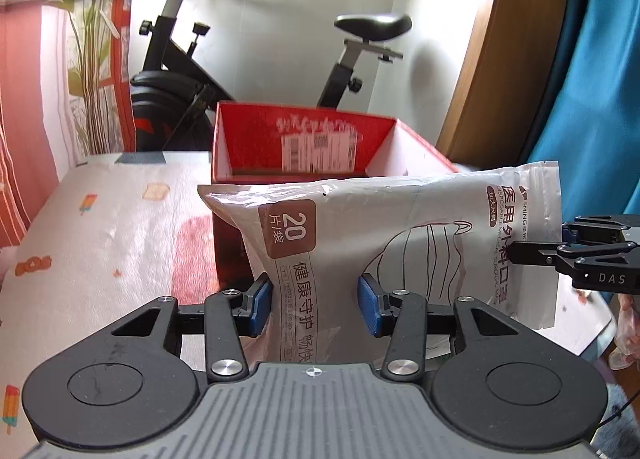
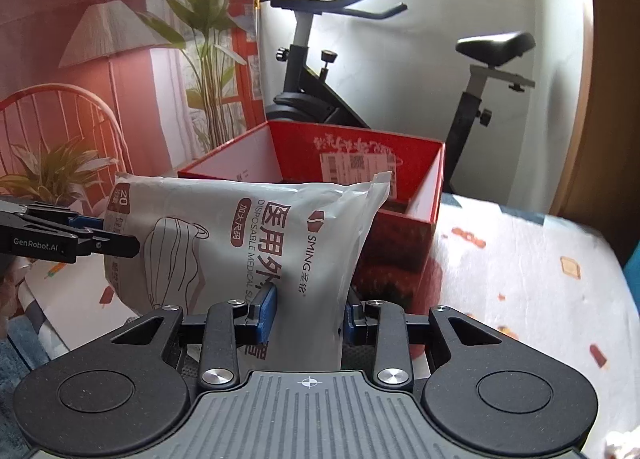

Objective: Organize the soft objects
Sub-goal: 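Lift the mask bag with the left gripper and lower it into the red box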

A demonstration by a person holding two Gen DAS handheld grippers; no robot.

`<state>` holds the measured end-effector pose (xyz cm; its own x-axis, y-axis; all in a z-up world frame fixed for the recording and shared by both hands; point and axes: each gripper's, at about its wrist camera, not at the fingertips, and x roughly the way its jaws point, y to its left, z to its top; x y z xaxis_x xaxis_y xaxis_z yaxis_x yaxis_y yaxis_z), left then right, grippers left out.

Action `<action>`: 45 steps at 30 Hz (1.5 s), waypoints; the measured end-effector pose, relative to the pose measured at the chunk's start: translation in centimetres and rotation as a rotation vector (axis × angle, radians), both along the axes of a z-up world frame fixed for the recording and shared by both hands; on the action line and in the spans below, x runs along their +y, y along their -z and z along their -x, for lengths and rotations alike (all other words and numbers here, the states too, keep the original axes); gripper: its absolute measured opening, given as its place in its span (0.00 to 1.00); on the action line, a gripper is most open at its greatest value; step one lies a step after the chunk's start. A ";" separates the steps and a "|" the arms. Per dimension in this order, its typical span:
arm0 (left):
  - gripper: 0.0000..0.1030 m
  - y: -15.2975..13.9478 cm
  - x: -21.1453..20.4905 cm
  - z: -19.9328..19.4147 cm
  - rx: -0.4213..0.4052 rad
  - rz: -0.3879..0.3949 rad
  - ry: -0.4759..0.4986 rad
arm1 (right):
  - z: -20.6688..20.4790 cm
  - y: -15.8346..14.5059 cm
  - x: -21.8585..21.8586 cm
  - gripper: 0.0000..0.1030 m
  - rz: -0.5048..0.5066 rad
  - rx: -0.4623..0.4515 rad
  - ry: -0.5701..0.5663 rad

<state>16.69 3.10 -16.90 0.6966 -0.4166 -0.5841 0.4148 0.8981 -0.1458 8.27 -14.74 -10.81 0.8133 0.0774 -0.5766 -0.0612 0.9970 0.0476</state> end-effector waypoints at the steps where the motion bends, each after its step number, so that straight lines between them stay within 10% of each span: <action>1: 0.47 -0.4 0.2 -0.1 -0.009 0.014 -0.003 | -0.3 -0.6 0.1 0.29 0.016 -0.013 -0.008; 19: 0.47 -7.6 -2.1 -9.6 -0.153 0.151 -0.001 | -8.6 -9.2 -3.4 0.29 0.270 -0.233 -0.082; 33: 0.47 -4.7 -3.6 -21.1 -0.087 0.093 -0.019 | -20.4 -2.6 -6.9 0.29 0.380 -0.152 -0.106; 45: 0.42 -2.4 -4.3 -26.4 0.028 -0.013 -0.026 | -29.4 3.7 -5.9 0.27 0.532 0.093 -0.085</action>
<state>43.13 -1.23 -14.50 0.6907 -0.3908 -0.6085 0.3871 0.9105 -0.1454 37.67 -20.64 -14.49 0.7606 -0.1813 -0.6233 -0.1622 0.8766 -0.4530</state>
